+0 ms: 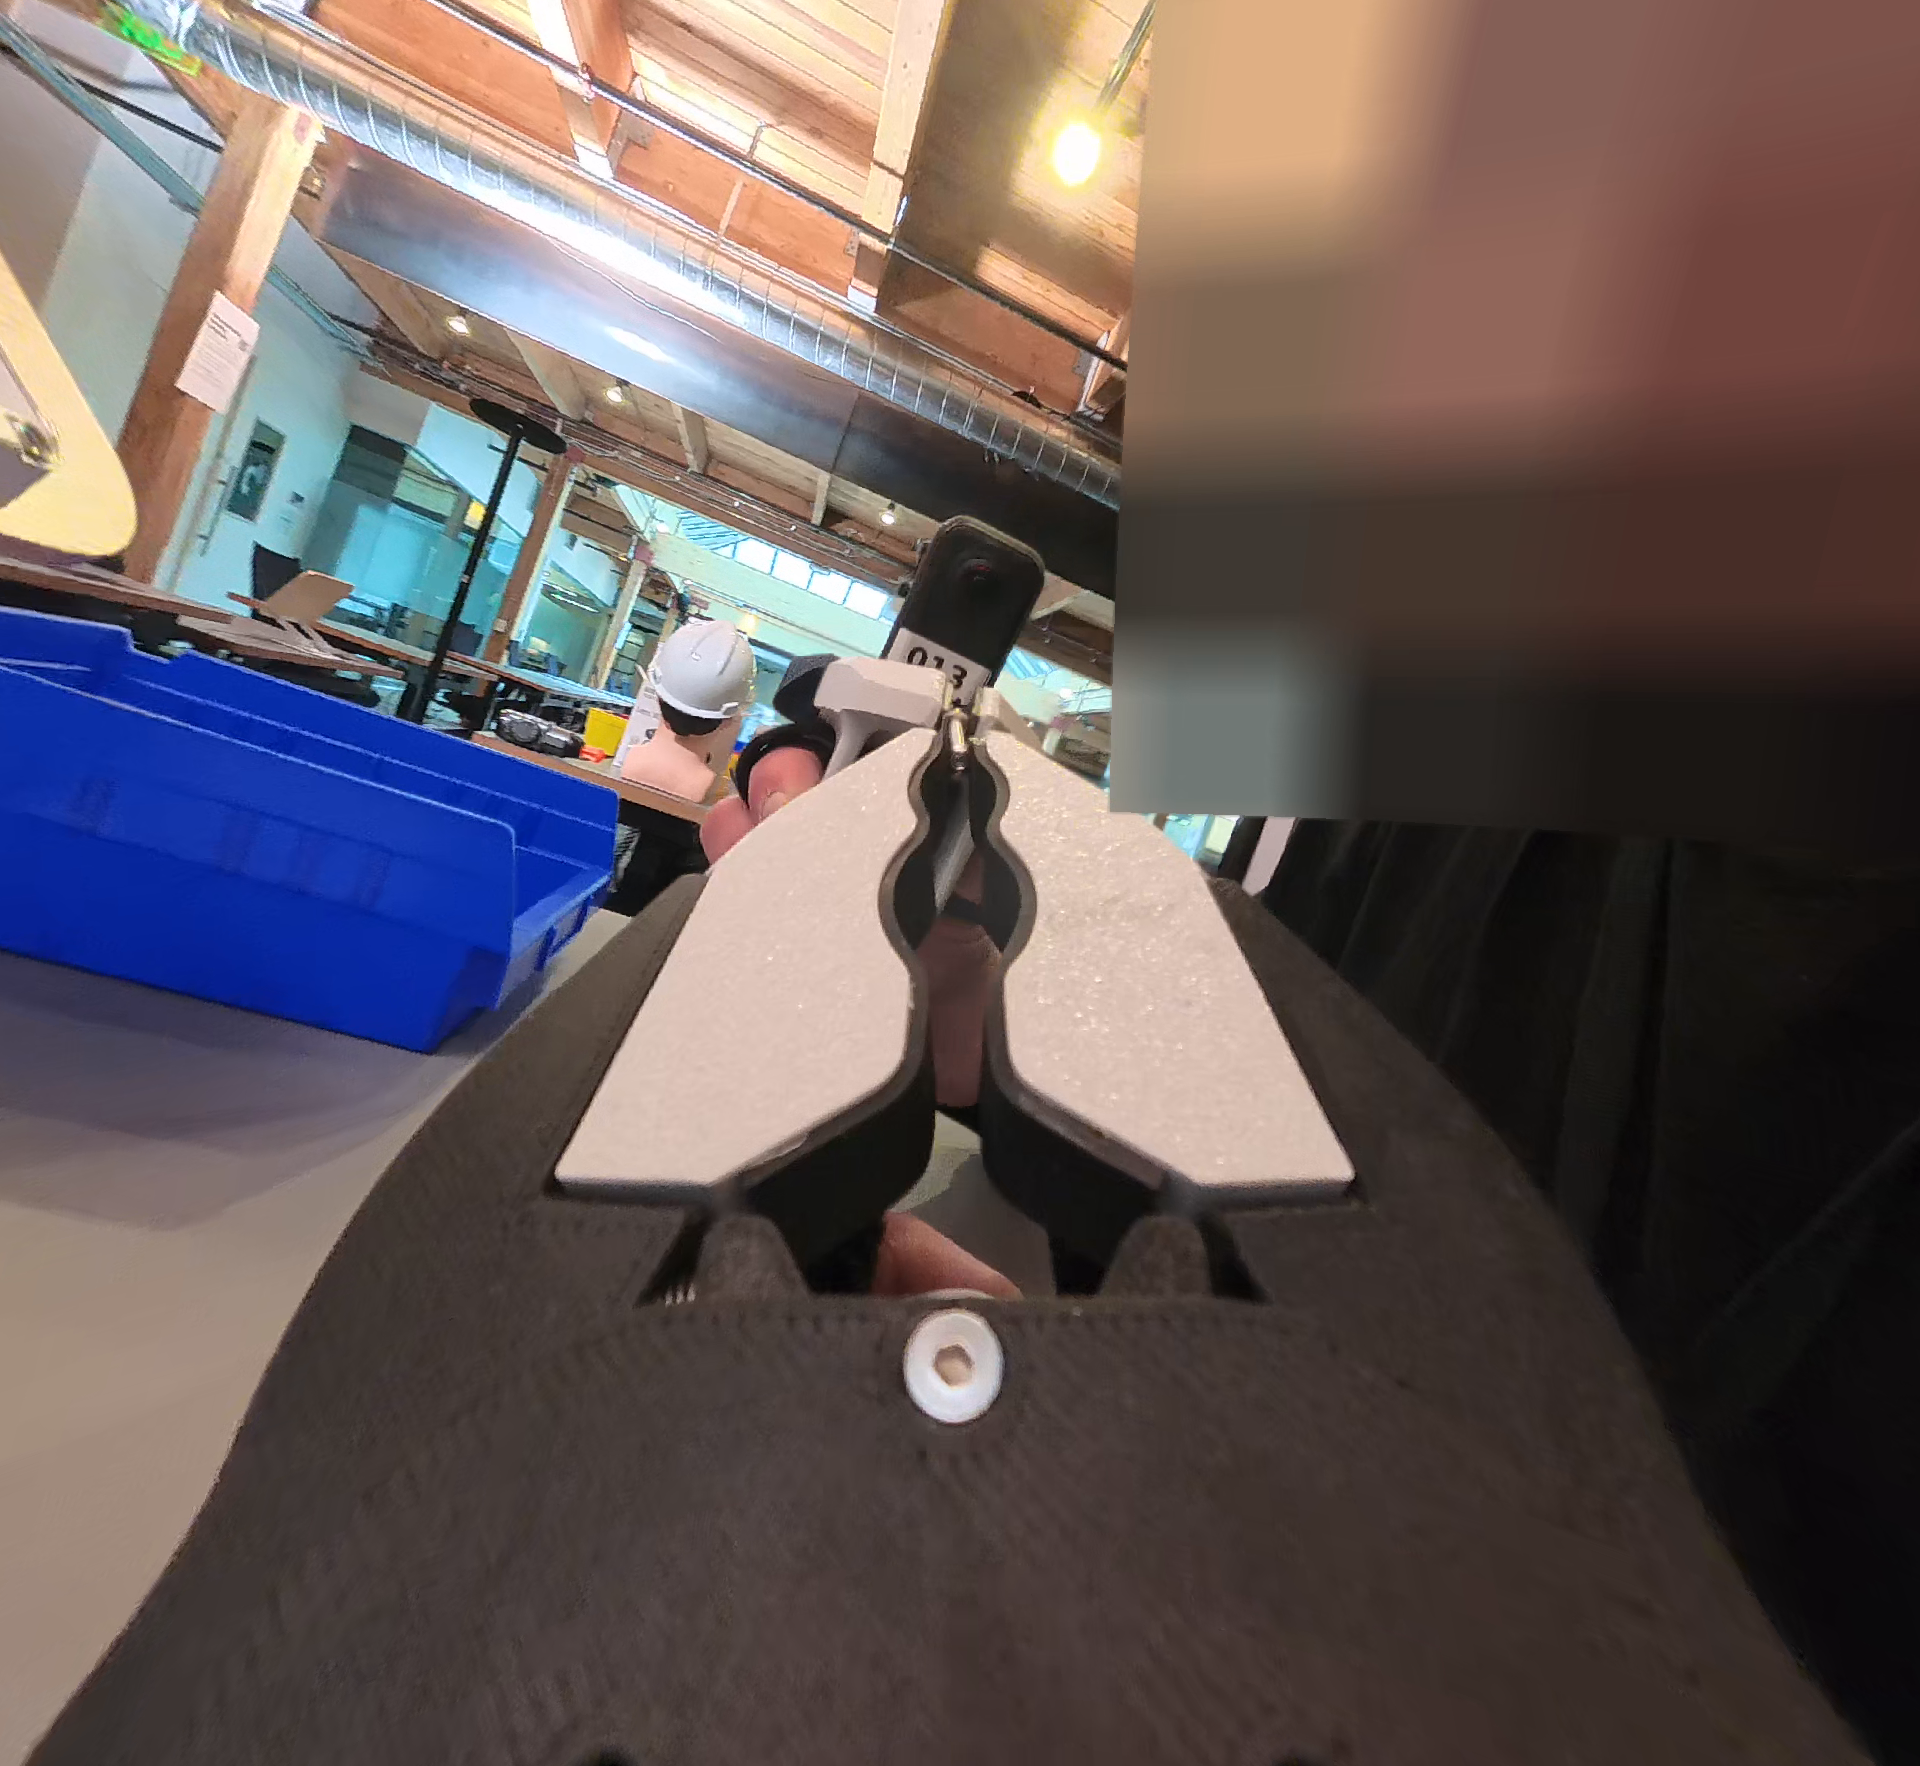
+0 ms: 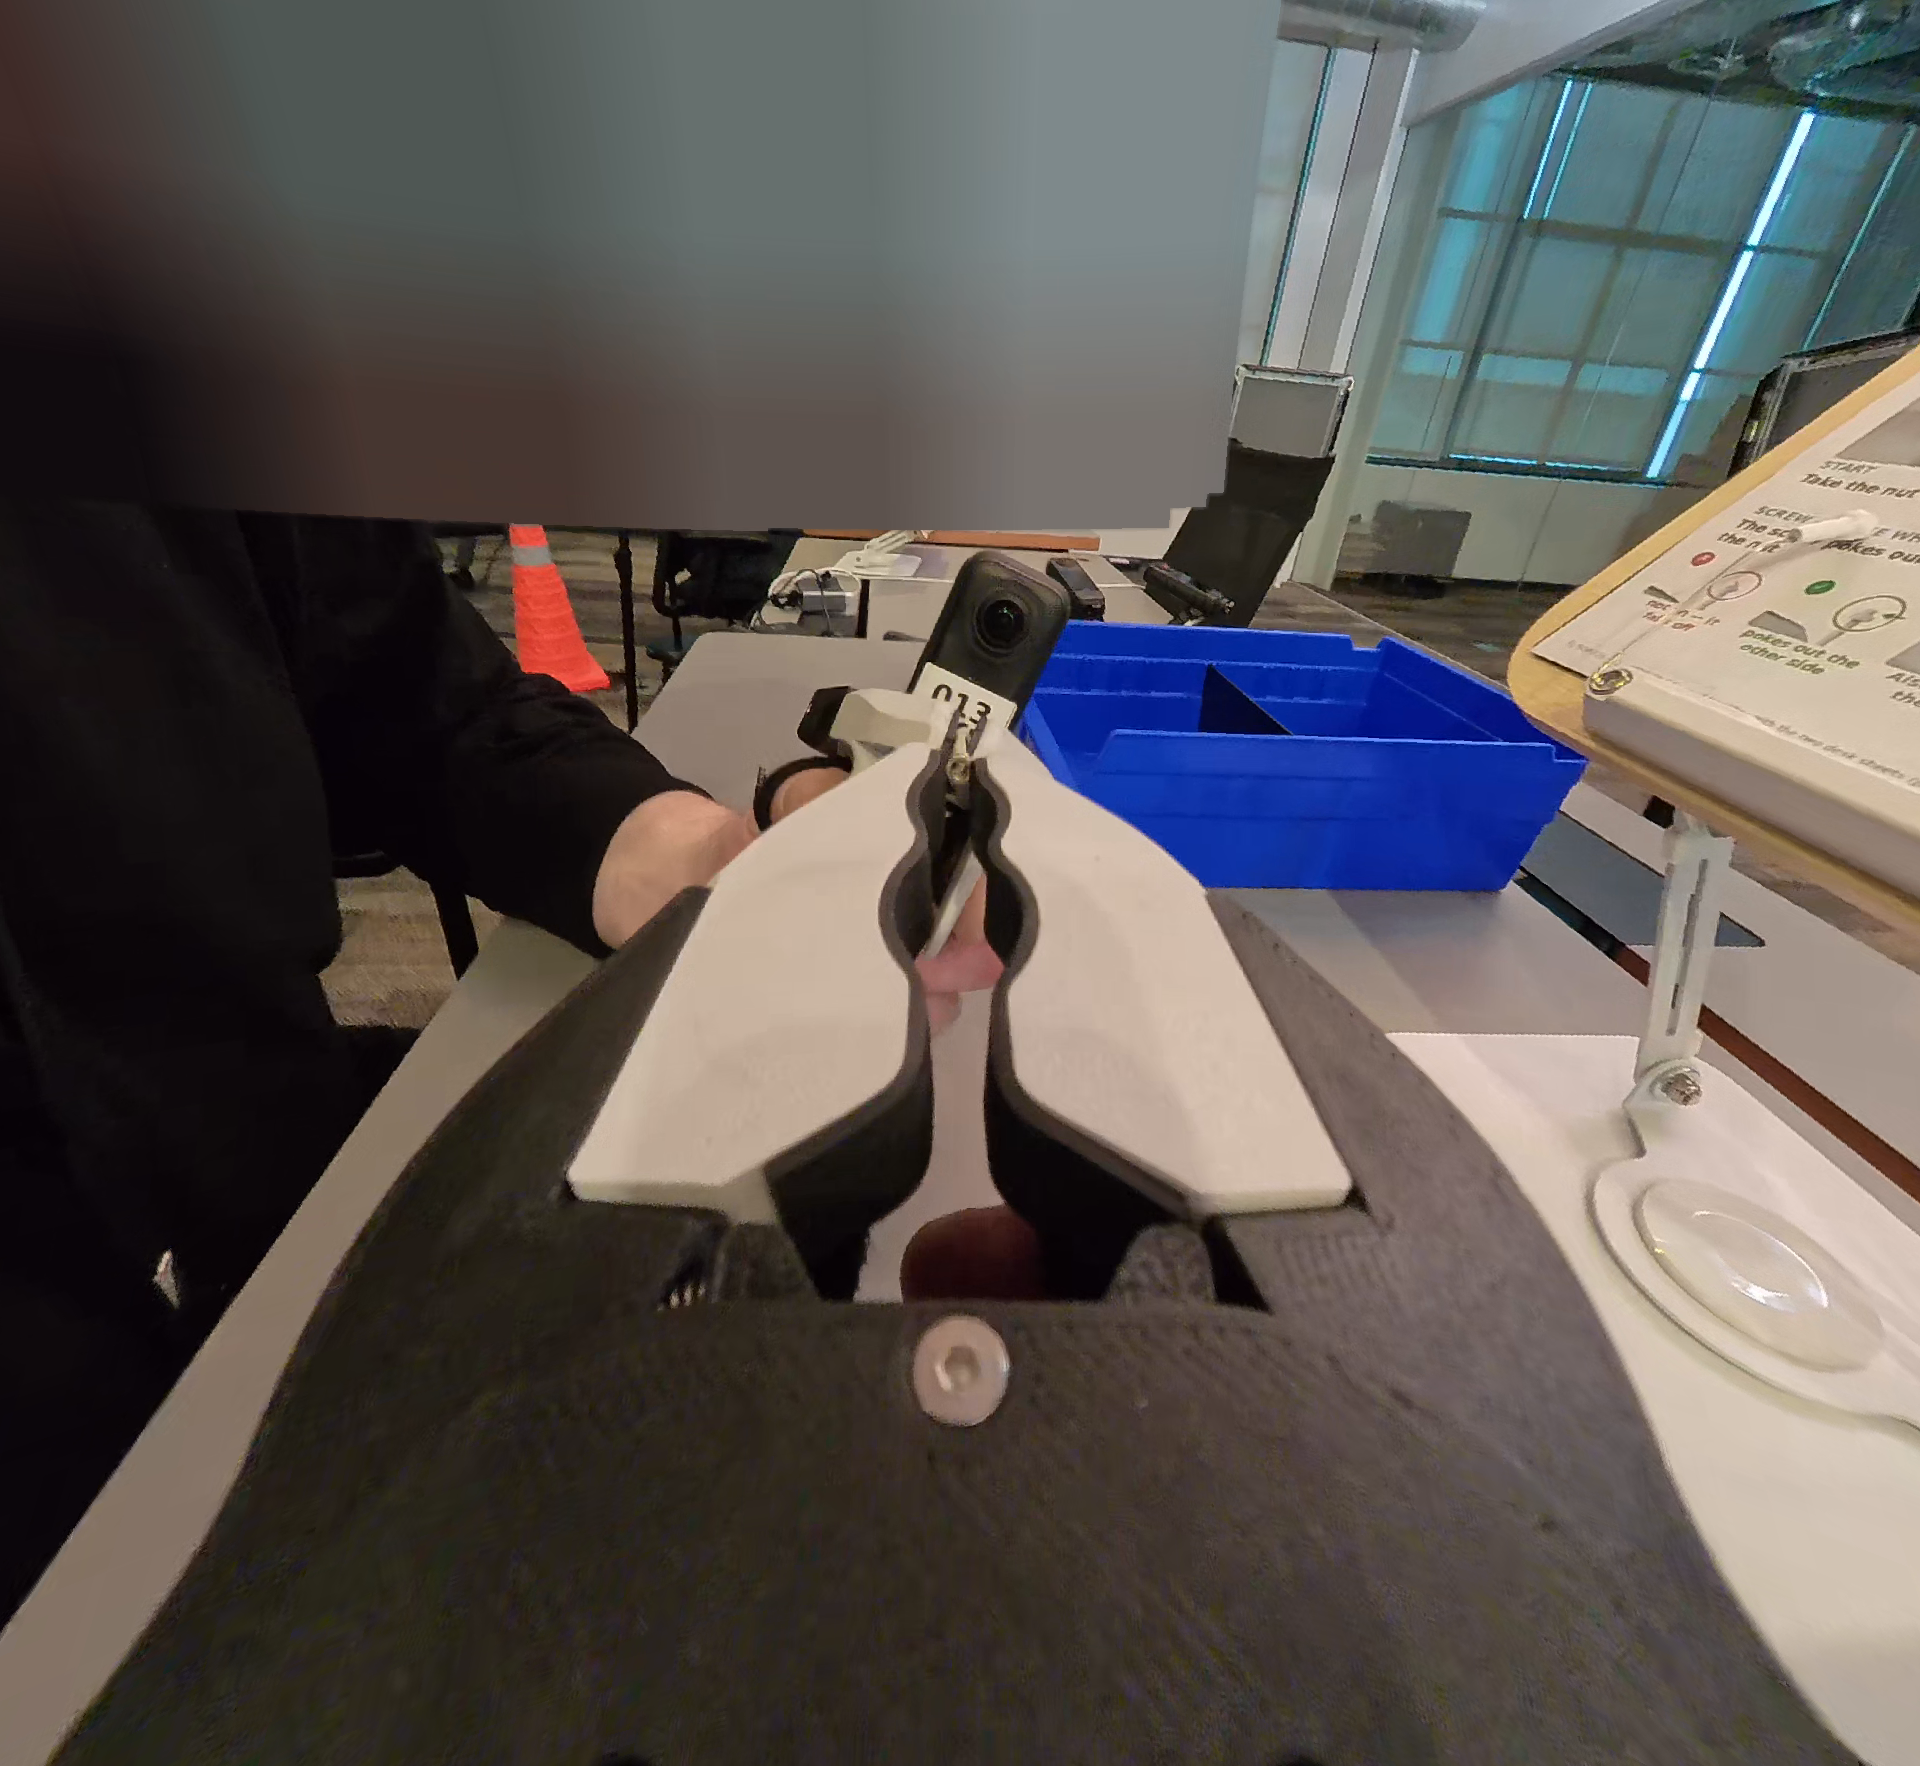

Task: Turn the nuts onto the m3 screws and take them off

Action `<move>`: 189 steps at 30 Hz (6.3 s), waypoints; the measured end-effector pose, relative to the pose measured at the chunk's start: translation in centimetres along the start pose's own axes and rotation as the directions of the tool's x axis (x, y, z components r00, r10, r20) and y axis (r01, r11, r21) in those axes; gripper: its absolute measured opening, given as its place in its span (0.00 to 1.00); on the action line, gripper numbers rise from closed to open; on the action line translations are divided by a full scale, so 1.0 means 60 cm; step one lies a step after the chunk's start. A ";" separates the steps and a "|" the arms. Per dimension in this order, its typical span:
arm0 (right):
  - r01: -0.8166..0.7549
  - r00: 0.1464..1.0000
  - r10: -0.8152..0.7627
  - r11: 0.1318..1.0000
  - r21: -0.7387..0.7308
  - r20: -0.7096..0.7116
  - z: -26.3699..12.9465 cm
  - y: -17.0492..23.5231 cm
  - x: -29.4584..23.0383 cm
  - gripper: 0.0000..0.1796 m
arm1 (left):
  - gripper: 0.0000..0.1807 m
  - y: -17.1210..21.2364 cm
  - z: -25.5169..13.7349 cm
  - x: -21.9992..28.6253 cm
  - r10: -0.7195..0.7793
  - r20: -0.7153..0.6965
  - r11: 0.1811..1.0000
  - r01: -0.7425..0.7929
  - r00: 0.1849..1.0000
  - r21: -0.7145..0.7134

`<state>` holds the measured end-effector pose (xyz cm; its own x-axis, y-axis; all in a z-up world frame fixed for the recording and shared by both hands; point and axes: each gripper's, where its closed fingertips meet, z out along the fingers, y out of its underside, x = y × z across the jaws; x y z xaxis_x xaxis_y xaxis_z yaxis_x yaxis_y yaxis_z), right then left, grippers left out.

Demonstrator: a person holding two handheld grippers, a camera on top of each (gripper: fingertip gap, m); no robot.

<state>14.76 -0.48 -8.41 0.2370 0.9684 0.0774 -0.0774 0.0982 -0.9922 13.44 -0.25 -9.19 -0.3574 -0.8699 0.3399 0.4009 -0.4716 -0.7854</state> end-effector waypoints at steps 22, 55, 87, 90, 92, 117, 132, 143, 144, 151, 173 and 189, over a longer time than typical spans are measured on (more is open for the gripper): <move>-0.202 0.979 0.199 0.973 0.117 0.034 -0.001 -0.005 0.003 0.02 | 0.01 -0.002 0.003 0.003 0.147 0.057 0.988 -0.144 0.988 -0.050; -0.541 0.840 0.528 0.833 0.114 0.126 -0.003 0.021 0.011 0.02 | 0.01 0.013 -0.006 -0.019 0.572 0.086 0.782 -0.511 0.816 -0.357; -0.207 0.978 0.207 0.978 -0.017 0.003 -0.008 0.034 0.012 0.13 | 0.01 0.012 -0.008 -0.008 0.425 0.078 0.878 -0.390 0.902 -0.277; -0.180 0.983 0.180 0.983 -0.035 0.015 -0.004 0.032 0.014 0.13 | 0.01 0.011 -0.007 -0.004 0.401 0.067 0.891 -0.372 0.914 -0.261; -0.170 0.985 0.171 0.984 -0.043 0.022 -0.001 0.031 0.016 0.13 | 0.01 0.013 -0.006 -0.003 0.400 0.060 0.890 -0.372 0.915 -0.265; -0.236 0.971 0.236 0.972 -0.008 0.043 -0.005 0.021 0.034 0.12 | 0.01 0.018 -0.002 0.007 0.360 0.013 0.904 -0.345 0.933 -0.252; -0.234 0.968 0.234 0.972 -0.008 0.095 -0.008 0.021 0.020 0.15 | 0.01 0.015 -0.001 0.011 0.336 0.006 0.917 -0.326 0.942 -0.231; -0.217 0.971 0.221 0.975 -0.050 0.087 0.007 0.032 0.015 0.19 | 0.01 0.014 -0.004 0.005 0.329 0.021 0.920 -0.315 0.944 -0.234; -0.226 0.969 0.229 0.973 -0.045 0.091 0.008 0.031 0.014 0.18 | 0.01 0.014 -0.005 0.005 0.325 0.017 0.921 -0.312 0.946 -0.233; -0.274 0.959 0.273 0.962 0.002 0.083 -0.004 0.024 0.022 0.17 | 0.01 0.020 -0.001 0.010 0.335 0.003 0.914 -0.324 0.942 -0.244; -0.069 0.988 0.076 0.996 -0.063 0.131 0.004 0.030 -0.035 0.16 | 0.01 -0.001 -0.005 0.006 0.284 0.033 0.946 -0.275 0.958 -0.169; -0.095 0.987 0.098 0.995 -0.025 0.127 0.002 0.015 -0.031 0.23 | 0.01 -0.001 -0.003 0.006 0.293 0.037 0.944 -0.283 0.956 -0.169</move>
<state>14.14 -2.16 -9.42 0.1029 0.9947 -0.0080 -0.0755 -0.0002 -0.9971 13.15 -0.51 -9.10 -0.1930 -0.9745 0.1141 0.3373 -0.1751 -0.9250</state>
